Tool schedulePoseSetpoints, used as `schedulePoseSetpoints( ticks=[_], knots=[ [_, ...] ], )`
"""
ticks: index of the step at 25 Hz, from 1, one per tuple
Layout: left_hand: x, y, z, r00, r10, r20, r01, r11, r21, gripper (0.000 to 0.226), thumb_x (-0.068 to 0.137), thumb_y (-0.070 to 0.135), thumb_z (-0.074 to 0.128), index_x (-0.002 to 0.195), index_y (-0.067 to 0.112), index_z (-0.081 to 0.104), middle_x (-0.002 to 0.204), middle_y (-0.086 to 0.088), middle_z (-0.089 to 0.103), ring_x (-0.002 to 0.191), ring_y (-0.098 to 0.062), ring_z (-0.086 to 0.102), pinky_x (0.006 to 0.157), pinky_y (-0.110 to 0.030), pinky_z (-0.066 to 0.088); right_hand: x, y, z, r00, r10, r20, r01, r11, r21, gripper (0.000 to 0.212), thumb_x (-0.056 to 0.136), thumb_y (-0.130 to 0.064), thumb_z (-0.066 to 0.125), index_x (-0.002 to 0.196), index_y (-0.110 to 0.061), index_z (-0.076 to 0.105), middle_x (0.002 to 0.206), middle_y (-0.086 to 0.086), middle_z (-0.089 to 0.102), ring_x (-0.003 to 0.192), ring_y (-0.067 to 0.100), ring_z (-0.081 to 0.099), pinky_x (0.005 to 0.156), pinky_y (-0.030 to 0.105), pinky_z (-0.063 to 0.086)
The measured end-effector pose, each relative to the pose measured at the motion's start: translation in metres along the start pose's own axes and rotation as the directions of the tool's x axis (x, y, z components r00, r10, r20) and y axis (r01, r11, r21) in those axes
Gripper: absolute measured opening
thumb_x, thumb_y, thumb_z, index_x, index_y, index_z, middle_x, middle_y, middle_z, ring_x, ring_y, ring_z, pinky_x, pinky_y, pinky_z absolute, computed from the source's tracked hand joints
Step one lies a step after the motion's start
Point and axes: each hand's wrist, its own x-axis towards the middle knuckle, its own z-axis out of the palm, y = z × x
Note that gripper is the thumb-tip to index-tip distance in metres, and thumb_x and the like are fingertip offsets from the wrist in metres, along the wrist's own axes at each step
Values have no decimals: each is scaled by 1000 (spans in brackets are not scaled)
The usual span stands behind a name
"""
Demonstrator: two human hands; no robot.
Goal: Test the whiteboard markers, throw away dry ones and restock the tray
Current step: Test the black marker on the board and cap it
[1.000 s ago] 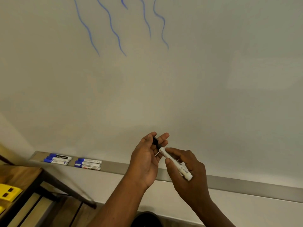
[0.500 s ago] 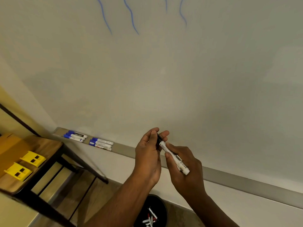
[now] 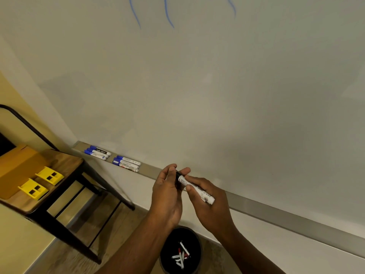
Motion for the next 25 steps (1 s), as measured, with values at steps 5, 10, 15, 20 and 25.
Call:
schedulePoseSetpoints(
  ticks=[5,10,15,20,25],
  knots=[
    [16,2,-48,994,-41,-105,58,986,158,21,100,20,47,115,9,57,94,-10,75,86,-21,63,82,-33,48,15,3,15,937,329,121,-346,924,162,9,90,-17,66,96,-22,71,78,1,75,67,10,65,62,23,54],
    [50,13,-94,986,-58,-155,103,949,298,13,98,13,51,108,12,60,95,-14,74,88,-22,63,81,-31,52,18,35,49,895,414,169,-367,896,-252,11,91,-25,62,92,-32,69,70,-9,68,57,-1,57,53,12,43],
    [104,26,-137,1000,-1,-11,8,762,647,12,94,17,60,98,28,62,100,-2,70,96,-15,66,87,-29,53,33,73,101,914,378,144,-250,808,-534,11,92,-24,61,100,-29,67,82,-19,59,74,2,54,62,8,38],
    [159,37,-173,999,36,26,-40,476,879,26,98,23,53,124,22,57,120,2,61,106,-12,54,92,-26,44,62,109,142,937,346,-52,-300,717,-630,18,94,-20,59,109,-23,69,102,-3,57,96,15,47,76,17,38],
    [195,37,-206,857,-79,510,-512,-245,823,55,102,31,41,151,15,23,160,-2,19,148,-18,13,117,-28,11,95,130,169,931,352,-96,-278,514,-811,27,94,-21,53,116,-27,66,114,2,59,102,23,52,83,34,48]
  ],
)
